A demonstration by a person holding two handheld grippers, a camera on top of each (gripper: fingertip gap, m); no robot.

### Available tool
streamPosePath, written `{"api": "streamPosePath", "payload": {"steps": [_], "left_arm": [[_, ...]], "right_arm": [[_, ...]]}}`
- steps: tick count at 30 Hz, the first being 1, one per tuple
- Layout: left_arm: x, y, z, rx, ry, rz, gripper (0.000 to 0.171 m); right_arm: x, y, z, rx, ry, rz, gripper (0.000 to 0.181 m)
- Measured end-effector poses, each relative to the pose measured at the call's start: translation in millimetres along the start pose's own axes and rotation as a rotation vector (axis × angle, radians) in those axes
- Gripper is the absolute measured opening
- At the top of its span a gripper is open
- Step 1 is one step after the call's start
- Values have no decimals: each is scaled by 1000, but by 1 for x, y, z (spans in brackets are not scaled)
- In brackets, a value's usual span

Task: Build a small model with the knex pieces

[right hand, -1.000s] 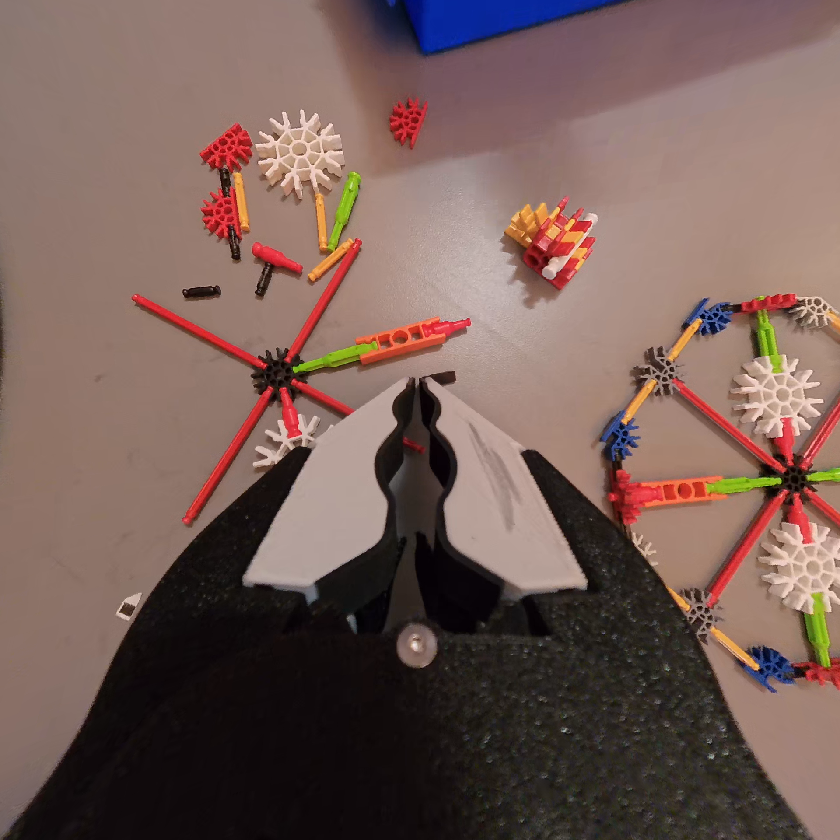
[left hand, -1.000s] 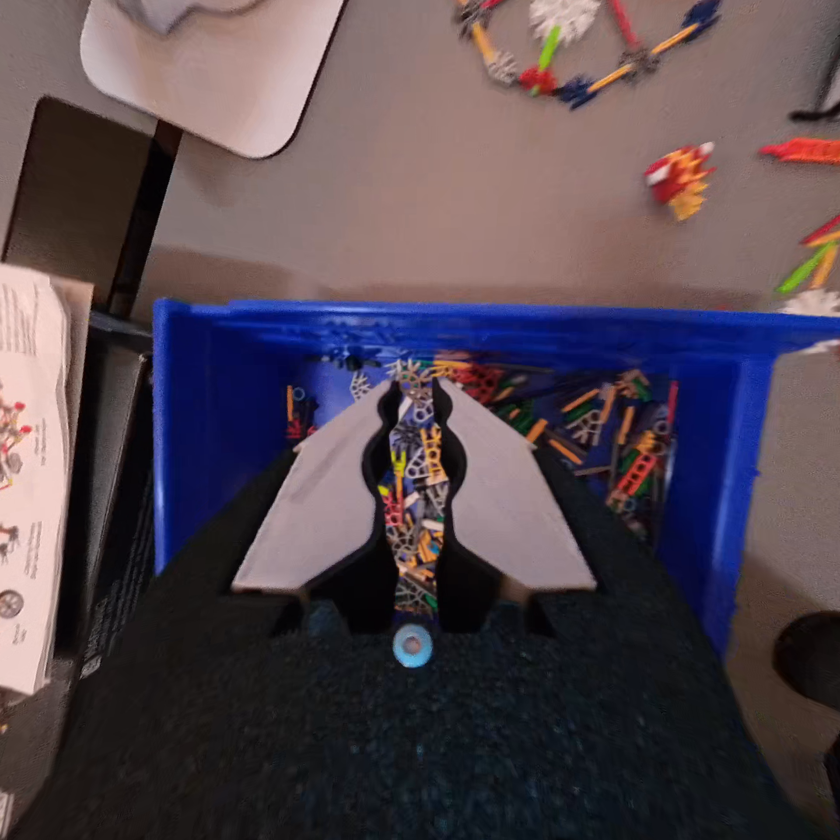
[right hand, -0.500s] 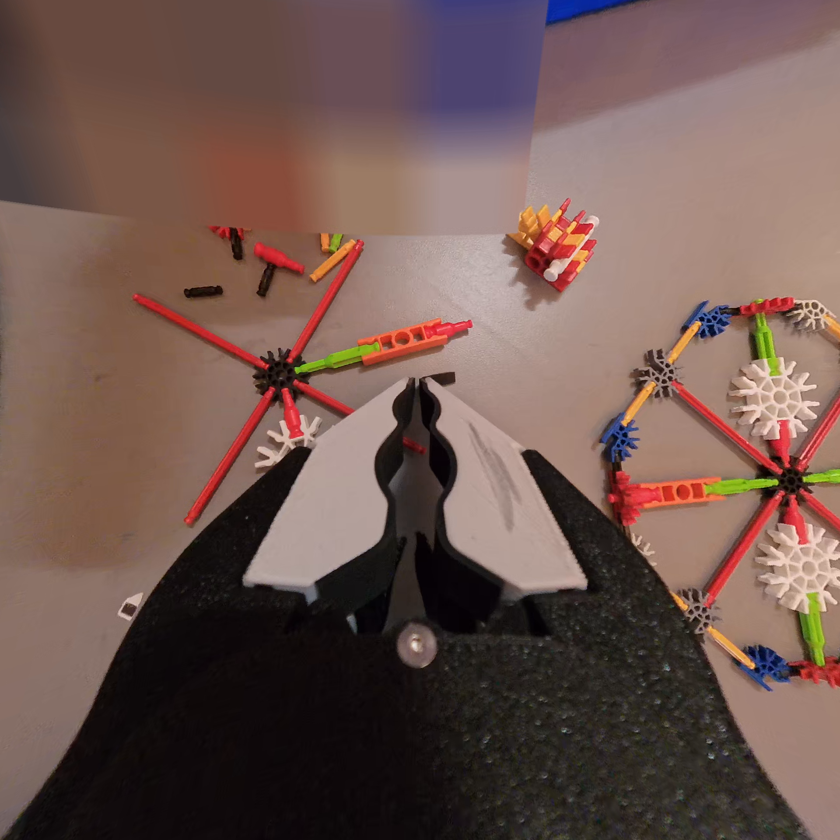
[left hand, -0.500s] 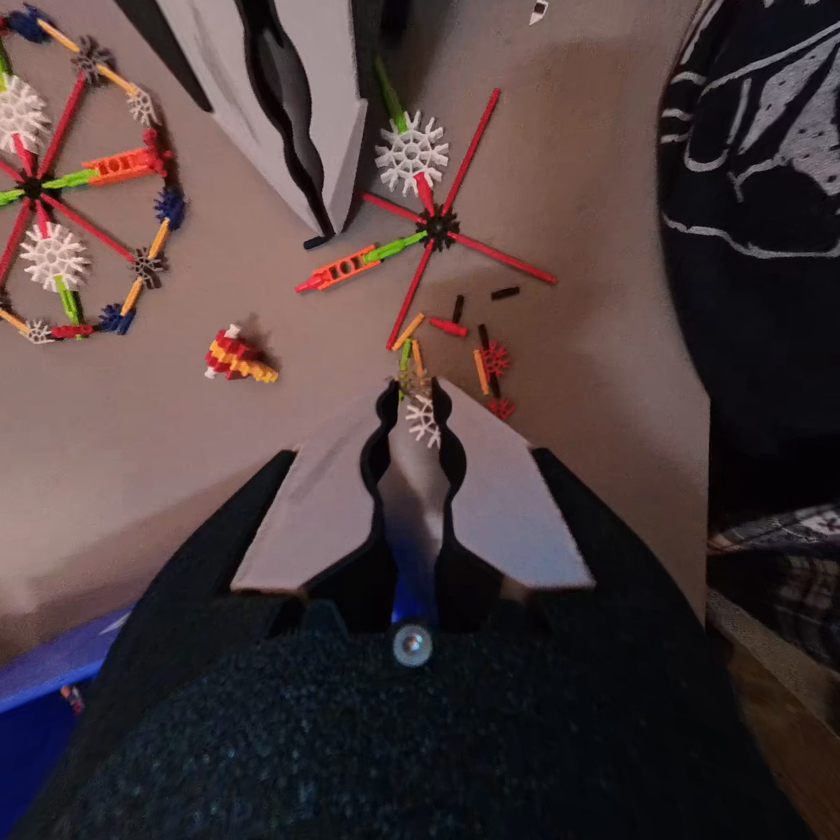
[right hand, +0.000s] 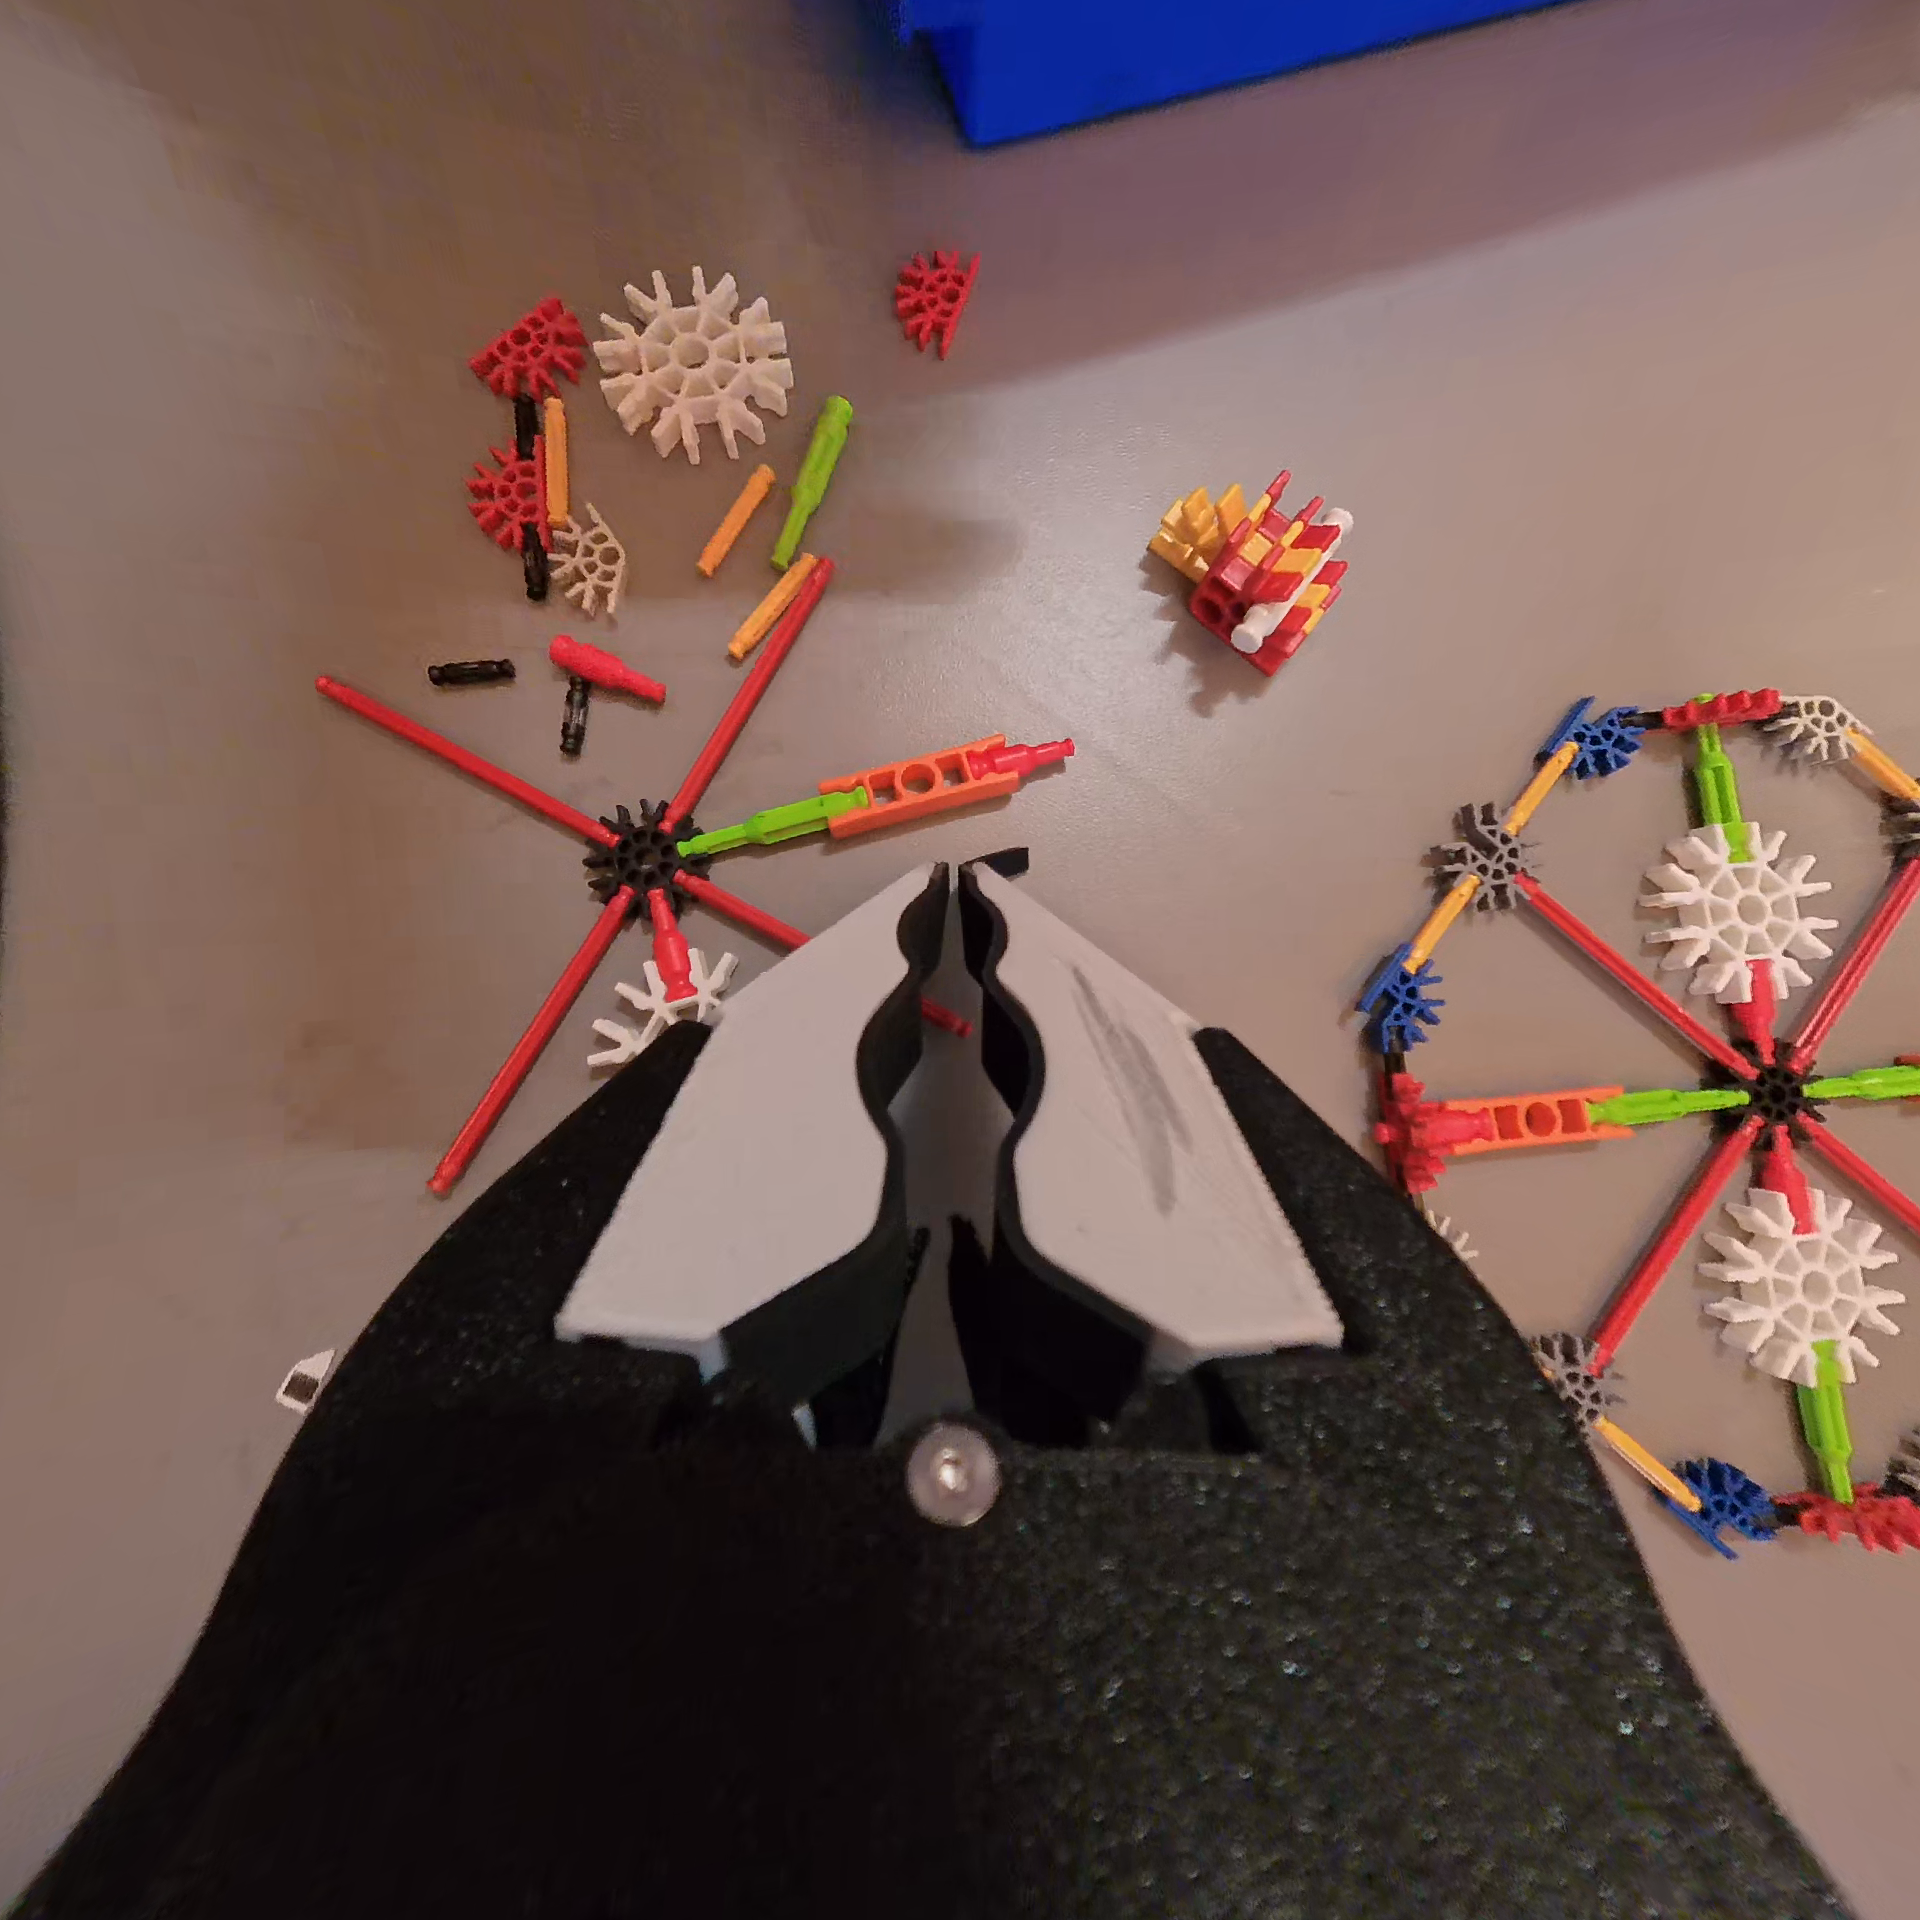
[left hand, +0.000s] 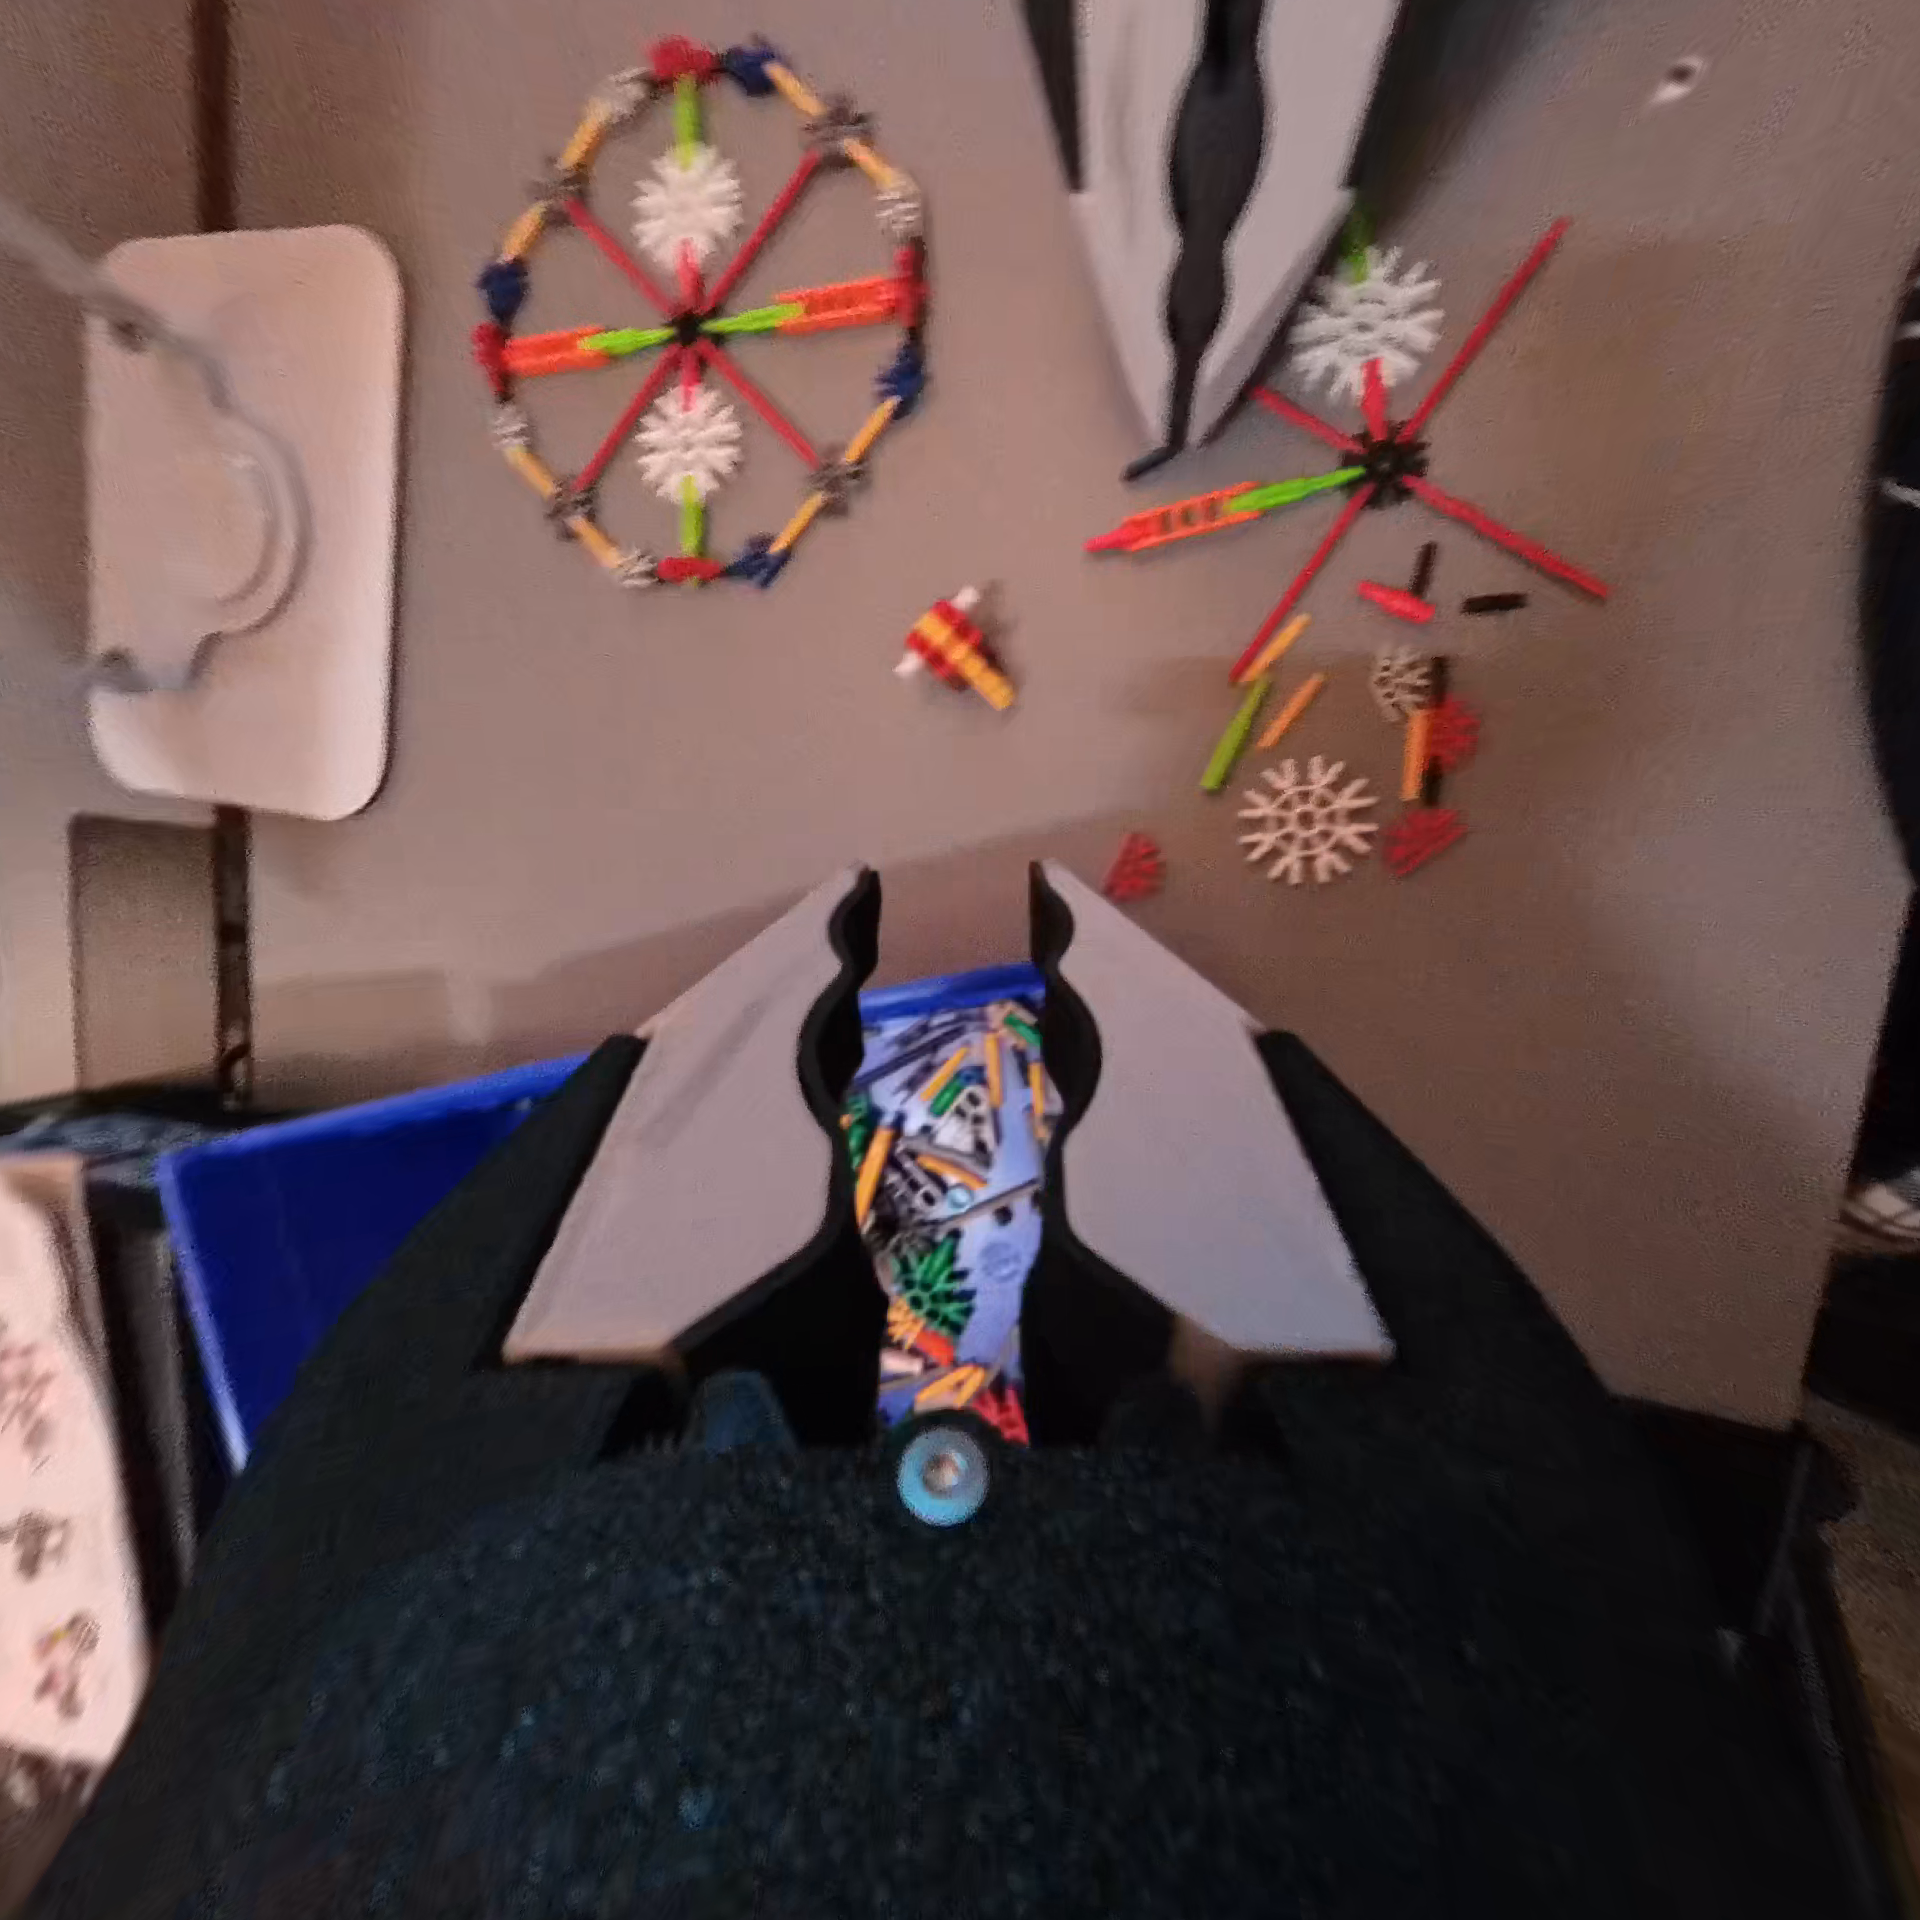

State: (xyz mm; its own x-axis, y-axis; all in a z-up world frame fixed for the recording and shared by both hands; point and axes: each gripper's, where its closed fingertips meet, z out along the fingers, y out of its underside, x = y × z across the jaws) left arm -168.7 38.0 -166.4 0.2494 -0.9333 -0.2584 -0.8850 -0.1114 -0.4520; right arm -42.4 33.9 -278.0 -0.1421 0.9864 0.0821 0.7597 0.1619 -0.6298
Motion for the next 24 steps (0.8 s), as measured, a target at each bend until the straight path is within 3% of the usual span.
{"api": "streamPosePath", "payload": {"steps": [4, 9, 13, 19, 24], "left_arm": [[-77, 44, -21, -18, -140, -144, 27], [-129, 115, 9, -112, -146, -304, 27], [-134, 146, 48, -175, -80, -337, 28], [-137, 162, 81, -233, -36, -354, 29], [-139, 161, 91, -207, 9, -413, 22]], "right_arm": [[-1, 1, 2, -7, -4, 0, 2], [0, 3, 3, -10, -5, 4, 2], [-1, 3, 5, -10, -15, 7, 1], [-1, 3, 5, -6, -19, 12, 1], [-1, 3, 4, -6, -18, 10, 1]]}}
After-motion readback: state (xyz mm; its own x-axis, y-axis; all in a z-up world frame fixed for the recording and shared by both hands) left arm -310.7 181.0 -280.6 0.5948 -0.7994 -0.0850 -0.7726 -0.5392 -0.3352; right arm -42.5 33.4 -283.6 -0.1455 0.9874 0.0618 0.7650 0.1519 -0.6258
